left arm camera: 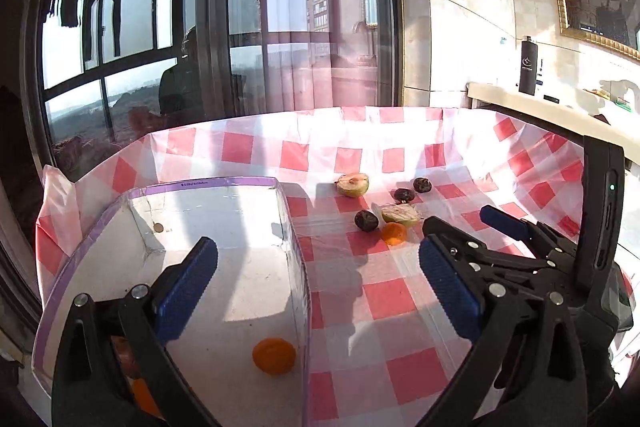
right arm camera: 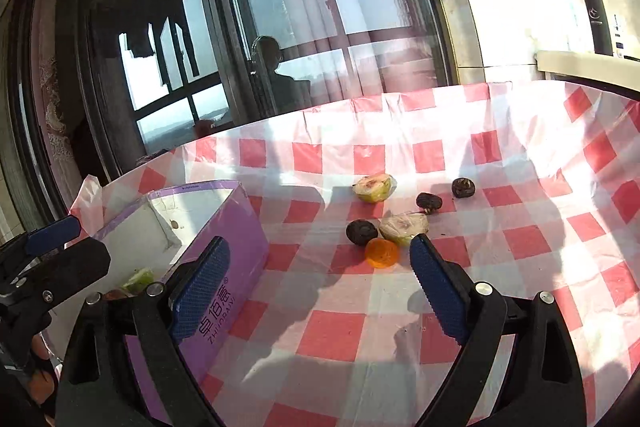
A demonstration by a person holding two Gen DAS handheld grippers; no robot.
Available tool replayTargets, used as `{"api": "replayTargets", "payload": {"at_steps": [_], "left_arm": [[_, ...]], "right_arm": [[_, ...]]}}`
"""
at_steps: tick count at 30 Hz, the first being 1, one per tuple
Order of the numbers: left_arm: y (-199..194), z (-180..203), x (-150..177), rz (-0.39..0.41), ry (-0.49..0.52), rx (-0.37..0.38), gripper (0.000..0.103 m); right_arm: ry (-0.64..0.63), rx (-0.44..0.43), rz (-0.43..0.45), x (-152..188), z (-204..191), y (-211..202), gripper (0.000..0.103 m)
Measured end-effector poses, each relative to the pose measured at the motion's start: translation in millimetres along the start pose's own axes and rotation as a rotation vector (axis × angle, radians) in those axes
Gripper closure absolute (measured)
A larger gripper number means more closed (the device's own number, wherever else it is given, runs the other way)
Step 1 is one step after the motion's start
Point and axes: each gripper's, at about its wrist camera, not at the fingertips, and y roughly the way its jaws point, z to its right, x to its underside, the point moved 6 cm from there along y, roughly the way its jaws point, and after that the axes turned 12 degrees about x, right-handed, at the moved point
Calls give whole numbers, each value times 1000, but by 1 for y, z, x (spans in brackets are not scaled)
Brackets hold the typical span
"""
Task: Organize fruits
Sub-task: 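Move both tools back toward the remaining fruits on the tablecloth, then grasp the halved pear with the right gripper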
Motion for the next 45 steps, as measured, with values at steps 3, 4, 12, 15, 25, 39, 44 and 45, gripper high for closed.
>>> {"api": "replayTargets", "payload": {"at_steps": [3,4,12,15,25,39,44,45], "left_arm": [[51,56,10,-48,81,58,2],[69,69,15,-72,97,66,2],[182,62,49,-199,-163,230,2],[192,46,61,-248,-291,315,2],[183,48,53,-214,-319,469,2],[183,37,54,-195,-385,443,2],[181,37,53,-182,-388,456,2],[181,36,53,-179,-392,453,2]], "right_arm": [[45,125,-35,0,69,17,15],[53,148,-53,2,87,22,15],[168,146,-177,21,157,60,15],[109,90,-218,18,137,80,15],[-250,-45,-460,-17,39,185,22],[-432,113,-667,6,7,230,33],[-443,100,-669,10,1,238,40],[-426,86,-661,10,0,238,42]]}}
